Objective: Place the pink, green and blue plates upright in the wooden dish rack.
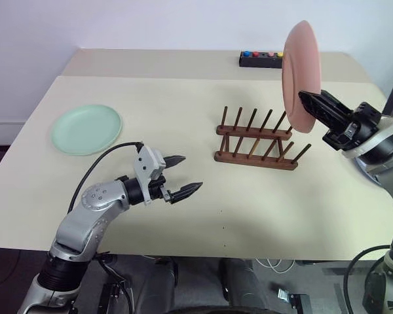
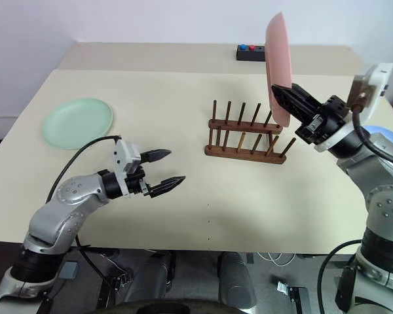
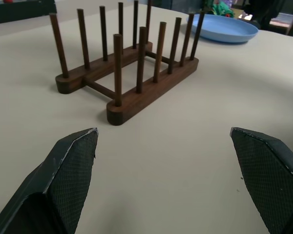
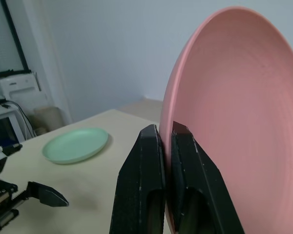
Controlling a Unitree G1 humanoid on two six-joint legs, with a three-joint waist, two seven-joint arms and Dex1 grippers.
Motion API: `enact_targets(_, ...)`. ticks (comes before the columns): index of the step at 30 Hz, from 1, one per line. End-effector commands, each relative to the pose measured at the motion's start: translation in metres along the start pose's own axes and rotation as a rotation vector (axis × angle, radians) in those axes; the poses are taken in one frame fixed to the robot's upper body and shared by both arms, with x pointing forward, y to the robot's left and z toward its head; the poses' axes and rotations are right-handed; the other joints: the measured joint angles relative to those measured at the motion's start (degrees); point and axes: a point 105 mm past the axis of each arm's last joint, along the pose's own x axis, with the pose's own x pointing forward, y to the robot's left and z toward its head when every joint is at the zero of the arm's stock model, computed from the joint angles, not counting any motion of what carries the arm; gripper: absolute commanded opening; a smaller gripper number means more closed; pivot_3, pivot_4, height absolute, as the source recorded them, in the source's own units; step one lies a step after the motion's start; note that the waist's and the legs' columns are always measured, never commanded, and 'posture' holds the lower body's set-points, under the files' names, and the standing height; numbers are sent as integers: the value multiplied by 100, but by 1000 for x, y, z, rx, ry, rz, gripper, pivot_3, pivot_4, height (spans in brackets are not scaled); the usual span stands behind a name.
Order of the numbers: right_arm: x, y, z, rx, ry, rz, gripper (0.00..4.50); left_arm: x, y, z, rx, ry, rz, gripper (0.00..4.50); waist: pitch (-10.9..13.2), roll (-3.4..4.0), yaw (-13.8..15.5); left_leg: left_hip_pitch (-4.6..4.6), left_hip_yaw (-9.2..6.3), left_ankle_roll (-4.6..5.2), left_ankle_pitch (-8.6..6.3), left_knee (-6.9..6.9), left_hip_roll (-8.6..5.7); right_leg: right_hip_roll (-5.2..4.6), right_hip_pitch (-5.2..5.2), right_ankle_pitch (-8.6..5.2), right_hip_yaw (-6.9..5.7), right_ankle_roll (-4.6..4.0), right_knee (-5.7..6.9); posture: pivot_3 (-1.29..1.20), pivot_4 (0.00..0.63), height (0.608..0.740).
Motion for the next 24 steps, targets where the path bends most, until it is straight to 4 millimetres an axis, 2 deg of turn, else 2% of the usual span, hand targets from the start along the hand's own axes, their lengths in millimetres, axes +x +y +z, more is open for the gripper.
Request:
enact_targets(1, -5, -1, 16, -6, -58, -10, 0, 1, -5, 5, 14, -29, -12, 4452, 0, 0, -1, 0, 0, 0, 0, 0, 0, 0, 0, 0, 0, 1, 0, 0, 150, 734)
enact_targets(15, -14, -24, 12, 104, -100, -81, 0, 3, -14, 0, -11, -30, -39, 4452, -1, 1, -1, 0, 0, 0, 0, 1, 0, 0, 0, 3, 0, 5, 0, 0, 150, 734)
enact_targets(24, -19, -32, -1, 174, -86, -121, 0, 3, -12, -3, -12, -26, -34, 4452, -1, 2, -1, 0, 0, 0, 0, 1, 0, 0, 0, 3, 0, 5, 0, 0, 150, 734)
